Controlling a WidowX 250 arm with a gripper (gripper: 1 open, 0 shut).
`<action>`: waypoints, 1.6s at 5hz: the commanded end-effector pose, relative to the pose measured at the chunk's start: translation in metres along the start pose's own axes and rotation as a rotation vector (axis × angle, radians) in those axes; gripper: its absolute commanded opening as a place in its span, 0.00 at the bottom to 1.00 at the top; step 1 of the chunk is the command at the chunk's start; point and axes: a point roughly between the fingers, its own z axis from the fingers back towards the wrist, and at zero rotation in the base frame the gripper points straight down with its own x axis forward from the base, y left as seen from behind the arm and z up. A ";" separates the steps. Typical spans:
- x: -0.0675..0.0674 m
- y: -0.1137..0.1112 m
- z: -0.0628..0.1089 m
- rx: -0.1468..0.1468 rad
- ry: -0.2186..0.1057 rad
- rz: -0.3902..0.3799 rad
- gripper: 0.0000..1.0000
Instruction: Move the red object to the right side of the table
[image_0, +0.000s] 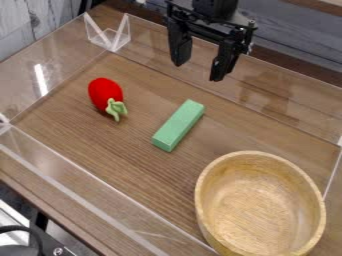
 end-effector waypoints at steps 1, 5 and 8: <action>-0.001 0.003 -0.007 0.001 0.022 0.012 1.00; -0.027 0.134 -0.024 -0.111 -0.069 0.798 1.00; -0.025 0.161 -0.072 -0.140 -0.070 0.988 1.00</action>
